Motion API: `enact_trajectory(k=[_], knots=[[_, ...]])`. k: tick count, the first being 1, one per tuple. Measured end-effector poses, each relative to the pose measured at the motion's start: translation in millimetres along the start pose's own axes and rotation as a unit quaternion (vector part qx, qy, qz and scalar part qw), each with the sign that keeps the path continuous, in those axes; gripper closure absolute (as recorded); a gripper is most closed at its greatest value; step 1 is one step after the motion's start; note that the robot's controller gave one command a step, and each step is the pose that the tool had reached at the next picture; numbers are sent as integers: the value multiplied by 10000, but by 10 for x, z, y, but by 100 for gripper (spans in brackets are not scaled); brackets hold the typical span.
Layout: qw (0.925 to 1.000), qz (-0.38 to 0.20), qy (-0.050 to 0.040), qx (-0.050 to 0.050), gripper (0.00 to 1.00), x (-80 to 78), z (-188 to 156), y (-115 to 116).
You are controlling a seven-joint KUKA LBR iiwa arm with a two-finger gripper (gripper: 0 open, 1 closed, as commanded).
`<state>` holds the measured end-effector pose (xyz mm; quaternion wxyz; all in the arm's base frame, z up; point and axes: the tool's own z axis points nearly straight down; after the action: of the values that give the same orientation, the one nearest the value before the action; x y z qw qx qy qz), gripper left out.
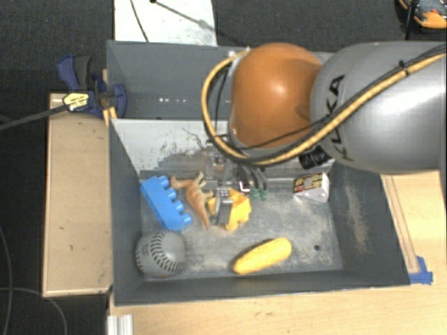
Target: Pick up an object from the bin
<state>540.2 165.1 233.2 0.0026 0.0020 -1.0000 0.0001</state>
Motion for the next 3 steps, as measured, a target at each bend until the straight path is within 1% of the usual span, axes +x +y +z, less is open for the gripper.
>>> enact_trajectory(k=[1,2,3], knots=[[10000,27,-40,-8,0,-16,-48,-11],[9990,-443,-62,-8,0,-179,481,-264],[9995,-308,-61,-8,0,-398,1359,-592]])
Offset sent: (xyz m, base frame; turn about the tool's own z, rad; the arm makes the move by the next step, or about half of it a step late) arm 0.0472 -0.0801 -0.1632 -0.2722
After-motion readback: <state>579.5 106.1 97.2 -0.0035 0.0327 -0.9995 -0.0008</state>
